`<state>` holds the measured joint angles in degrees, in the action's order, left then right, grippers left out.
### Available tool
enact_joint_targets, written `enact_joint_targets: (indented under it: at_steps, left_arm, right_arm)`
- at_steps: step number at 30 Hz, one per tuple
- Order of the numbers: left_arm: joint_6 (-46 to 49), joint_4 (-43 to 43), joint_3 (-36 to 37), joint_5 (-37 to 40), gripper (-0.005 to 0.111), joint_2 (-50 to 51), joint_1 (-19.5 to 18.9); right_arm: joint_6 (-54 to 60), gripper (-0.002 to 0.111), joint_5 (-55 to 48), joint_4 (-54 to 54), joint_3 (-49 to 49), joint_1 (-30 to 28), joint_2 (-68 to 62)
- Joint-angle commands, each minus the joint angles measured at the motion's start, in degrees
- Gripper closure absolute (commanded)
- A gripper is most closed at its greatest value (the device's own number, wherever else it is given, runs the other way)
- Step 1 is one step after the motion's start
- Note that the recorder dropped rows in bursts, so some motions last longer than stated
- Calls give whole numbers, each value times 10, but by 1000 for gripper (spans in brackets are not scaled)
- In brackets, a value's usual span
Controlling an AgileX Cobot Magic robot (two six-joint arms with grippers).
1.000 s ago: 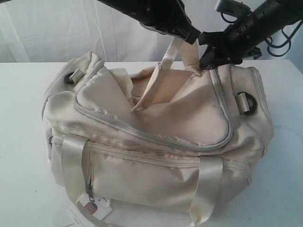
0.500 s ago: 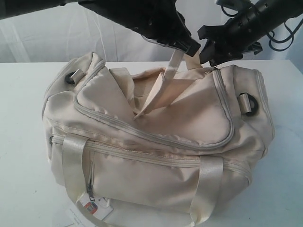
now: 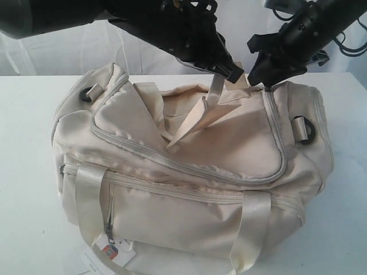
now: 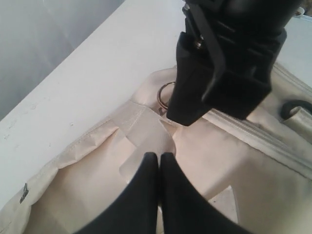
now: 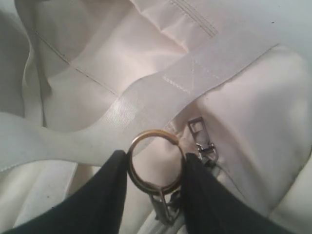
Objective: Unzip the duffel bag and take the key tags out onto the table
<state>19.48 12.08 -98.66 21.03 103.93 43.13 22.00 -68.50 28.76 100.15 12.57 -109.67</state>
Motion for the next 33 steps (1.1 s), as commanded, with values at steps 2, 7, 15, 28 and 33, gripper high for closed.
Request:
enact_joint_targets:
  at_steps: [2,7,15,28,33]
  left_arm:
    - [-1,7,2,0,107,-4,1]
    - [-2,7,2,-1,107,-4,1]
    - [-2,7,2,-1,107,-4,1]
    - [-7,7,2,-1,107,-4,1]
    - [-17,7,2,1,107,-4,1]
  right_arm:
    - [3,84,-15,-8,5,0,14]
    - [-5,84,-15,-8,4,0,21]
    - [-8,84,-15,-9,-26,0,54]
    - [4,84,-15,-9,-77,0,102]
    - [8,84,8,-15,-77,0,101]
